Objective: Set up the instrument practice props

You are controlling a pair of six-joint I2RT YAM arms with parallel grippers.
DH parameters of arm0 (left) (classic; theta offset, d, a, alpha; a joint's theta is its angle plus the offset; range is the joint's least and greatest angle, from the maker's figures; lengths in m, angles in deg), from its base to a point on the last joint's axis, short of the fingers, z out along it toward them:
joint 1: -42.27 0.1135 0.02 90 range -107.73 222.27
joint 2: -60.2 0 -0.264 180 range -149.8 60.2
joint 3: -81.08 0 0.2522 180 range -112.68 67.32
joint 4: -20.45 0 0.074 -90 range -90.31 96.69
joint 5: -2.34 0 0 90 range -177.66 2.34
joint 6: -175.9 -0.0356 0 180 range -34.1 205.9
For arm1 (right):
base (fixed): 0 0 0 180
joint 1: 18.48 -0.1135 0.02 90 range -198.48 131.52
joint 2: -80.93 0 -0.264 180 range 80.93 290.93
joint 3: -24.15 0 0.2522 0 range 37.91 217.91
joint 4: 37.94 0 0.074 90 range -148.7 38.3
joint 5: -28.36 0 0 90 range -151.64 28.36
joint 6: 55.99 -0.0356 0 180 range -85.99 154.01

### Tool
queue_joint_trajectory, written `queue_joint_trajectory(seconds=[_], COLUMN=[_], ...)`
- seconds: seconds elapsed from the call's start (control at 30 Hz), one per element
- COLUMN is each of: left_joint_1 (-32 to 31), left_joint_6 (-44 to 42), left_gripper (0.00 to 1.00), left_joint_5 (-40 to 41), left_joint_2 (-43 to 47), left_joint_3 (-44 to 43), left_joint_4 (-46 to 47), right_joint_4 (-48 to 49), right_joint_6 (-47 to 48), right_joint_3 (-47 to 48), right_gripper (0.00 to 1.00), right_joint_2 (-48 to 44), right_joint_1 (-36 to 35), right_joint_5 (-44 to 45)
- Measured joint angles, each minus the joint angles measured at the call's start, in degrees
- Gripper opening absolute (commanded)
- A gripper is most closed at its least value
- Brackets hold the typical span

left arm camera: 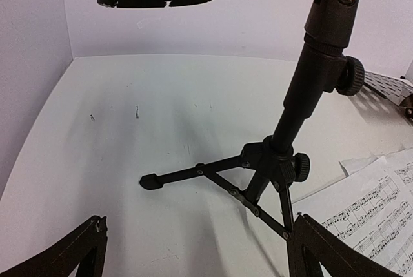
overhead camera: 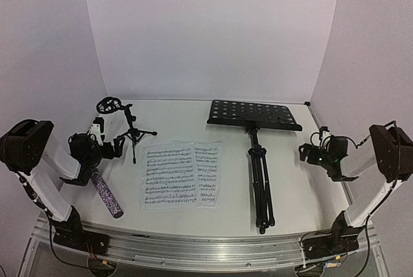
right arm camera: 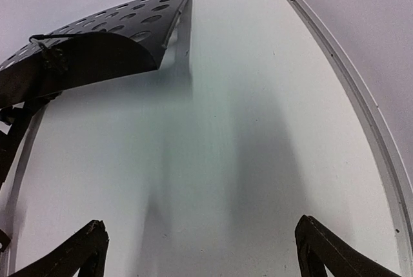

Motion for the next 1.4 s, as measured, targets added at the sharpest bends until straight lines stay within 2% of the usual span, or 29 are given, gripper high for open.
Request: queue_joint_trajectory(seconds=[0.1, 0.2, 0.3, 0.4, 0.63, 0.73, 0.87, 0.97, 1.03, 1.17, 1.3, 1.4], left_joint_1=[0.0, 0.0, 0.0, 0.0, -0.6, -2.1, -5.1, -8.5, -12.1, -18.7, -20.1, -20.1], left_joint_6=[0.0, -0.1, -0.3, 0.0, -0.2, -2.6, -6.5, -9.4, -11.1, -13.2, -12.9, -10.8], left_gripper=[1.00, 1.00, 1.00, 1.00, 1.00, 1.00, 1.00, 1.00, 1.00, 1.00, 1.00, 0.99], left_joint_5=[0.0, 0.0, -0.6, -1.9, -7.8, -12.5, -19.1, -22.7, -23.2, -22.6, -22.6, -23.1], left_joint_2=[0.0, 0.0, 2.1, 8.0, 28.6, 35.9, 44.0, 47.8, 47.0, 40.6, 35.3, 32.2], left_joint_3=[0.0, 0.0, -0.8, -2.3, 1.7, 2.8, 3.0, 2.6, 0.9, -4.6, -8.0, -9.7], left_joint_4=[0.0, 0.0, -4.8, -11.5, -15.2, -18.8, -27.1, -33.0, -37.7, -43.8, -44.8, -44.3], right_joint_4=[-5.5, -14.9, -25.3, -35.9, -54.1, -63.1, -75.9, -83.4, -86.9, -92.0, -94.7, -95.5], right_joint_6=[-0.8, -2.9, -4.3, -6.2, -14.2, -15.5, -16.7, -18.6, -20.3, -23.7, -25.3, -25.8], right_joint_3=[1.2, 4.4, 11.4, 21.9, 39.5, 47.6, 61.1, 66.4, 67.4, 68.4, 72.1, 74.6], right_gripper=[0.98, 0.98, 0.92, 0.87, 0.87, 0.79, 0.70, 0.62, 0.58, 0.58, 0.57, 0.51], right_joint_2=[-2.9, -10.3, -17.6, -21.5, -23.6, -20.4, -10.2, -2.5, 1.5, 9.7, 16.4, 20.1], right_joint_1=[0.0, 0.0, 0.0, 0.0, -2.3, -9.7, -22.2, -29.3, -32.0, -35.2, -36.5, -36.9], right_joint_5=[3.3, 7.5, 9.0, 7.5, 0.2, 2.1, 7.6, 11.4, 12.2, 13.8, 15.4, 17.7])
